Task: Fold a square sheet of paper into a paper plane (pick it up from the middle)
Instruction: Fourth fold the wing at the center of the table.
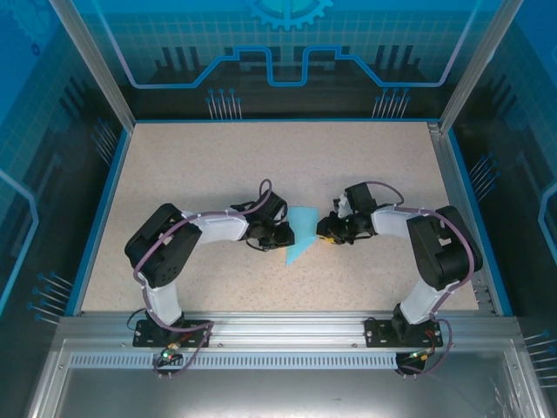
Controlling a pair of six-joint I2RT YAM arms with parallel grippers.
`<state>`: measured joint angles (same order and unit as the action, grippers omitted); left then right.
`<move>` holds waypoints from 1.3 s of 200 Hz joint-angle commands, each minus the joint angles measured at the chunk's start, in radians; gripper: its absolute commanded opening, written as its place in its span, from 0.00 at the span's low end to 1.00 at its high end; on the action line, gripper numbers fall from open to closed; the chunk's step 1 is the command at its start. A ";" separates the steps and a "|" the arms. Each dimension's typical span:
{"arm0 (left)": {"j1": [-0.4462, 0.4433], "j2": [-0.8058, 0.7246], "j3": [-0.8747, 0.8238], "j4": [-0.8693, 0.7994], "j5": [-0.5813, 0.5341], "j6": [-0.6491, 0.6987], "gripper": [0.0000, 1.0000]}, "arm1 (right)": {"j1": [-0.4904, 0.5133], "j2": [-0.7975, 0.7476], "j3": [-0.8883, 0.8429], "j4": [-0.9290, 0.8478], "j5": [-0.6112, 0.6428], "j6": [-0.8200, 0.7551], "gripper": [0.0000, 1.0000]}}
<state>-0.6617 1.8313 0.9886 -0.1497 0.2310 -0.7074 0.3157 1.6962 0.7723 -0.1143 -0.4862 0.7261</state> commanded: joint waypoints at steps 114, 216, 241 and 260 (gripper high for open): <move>0.010 0.029 -0.010 -0.045 -0.021 0.041 0.17 | 0.048 0.055 -0.048 0.163 -0.014 0.009 0.12; 0.010 0.048 -0.044 -0.039 -0.036 0.049 0.15 | -0.054 0.064 -0.082 0.202 -0.040 0.035 0.13; 0.010 0.048 -0.045 -0.039 -0.036 0.052 0.14 | -0.069 0.071 -0.061 0.166 -0.012 0.029 0.13; 0.011 0.049 -0.044 -0.039 -0.035 0.052 0.15 | -0.082 0.070 -0.053 0.160 -0.009 0.026 0.14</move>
<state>-0.6571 1.8381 0.9798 -0.1387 0.2314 -0.6792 0.2783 1.7477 0.7025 0.0902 -0.5850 0.7631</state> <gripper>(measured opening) 0.146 0.132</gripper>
